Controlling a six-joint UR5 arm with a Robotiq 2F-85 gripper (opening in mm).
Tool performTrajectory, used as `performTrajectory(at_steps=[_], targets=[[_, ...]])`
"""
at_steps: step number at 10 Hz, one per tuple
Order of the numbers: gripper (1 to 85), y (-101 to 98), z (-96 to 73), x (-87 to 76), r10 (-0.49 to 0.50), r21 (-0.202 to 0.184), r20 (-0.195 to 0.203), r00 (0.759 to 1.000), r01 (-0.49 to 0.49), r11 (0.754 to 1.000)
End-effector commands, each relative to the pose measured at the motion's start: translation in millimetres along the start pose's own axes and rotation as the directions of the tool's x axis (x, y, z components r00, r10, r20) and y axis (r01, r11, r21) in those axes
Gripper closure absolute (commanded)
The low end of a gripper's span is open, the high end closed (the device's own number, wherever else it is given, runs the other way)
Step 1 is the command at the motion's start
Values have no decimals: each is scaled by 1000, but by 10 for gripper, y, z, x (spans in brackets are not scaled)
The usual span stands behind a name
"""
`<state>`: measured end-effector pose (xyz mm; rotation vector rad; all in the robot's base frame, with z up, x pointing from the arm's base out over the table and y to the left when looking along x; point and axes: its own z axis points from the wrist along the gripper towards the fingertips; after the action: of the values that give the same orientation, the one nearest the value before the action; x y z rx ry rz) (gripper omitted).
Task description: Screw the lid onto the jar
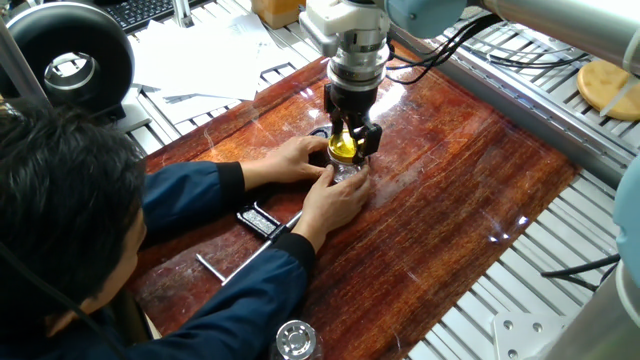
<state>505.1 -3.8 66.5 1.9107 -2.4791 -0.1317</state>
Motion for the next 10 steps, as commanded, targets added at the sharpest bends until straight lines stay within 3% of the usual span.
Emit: performTrajectory(at_steps=[1,2,3,5,6,10], targets=[[340,88,-13,-6,117,-55,46,992,-114,992],[340,87,-23,47,148,-66,43,988,-145,987],[340,41,-49,138,187,-55,18,982,-186,981],[347,-22,-91,156,310,-24,-19,950,-311,950],[353,-27,-71,115,350,-12,-22,937,-350,937],[353,-20,26,-54,479,-37,7,878,-478,877]])
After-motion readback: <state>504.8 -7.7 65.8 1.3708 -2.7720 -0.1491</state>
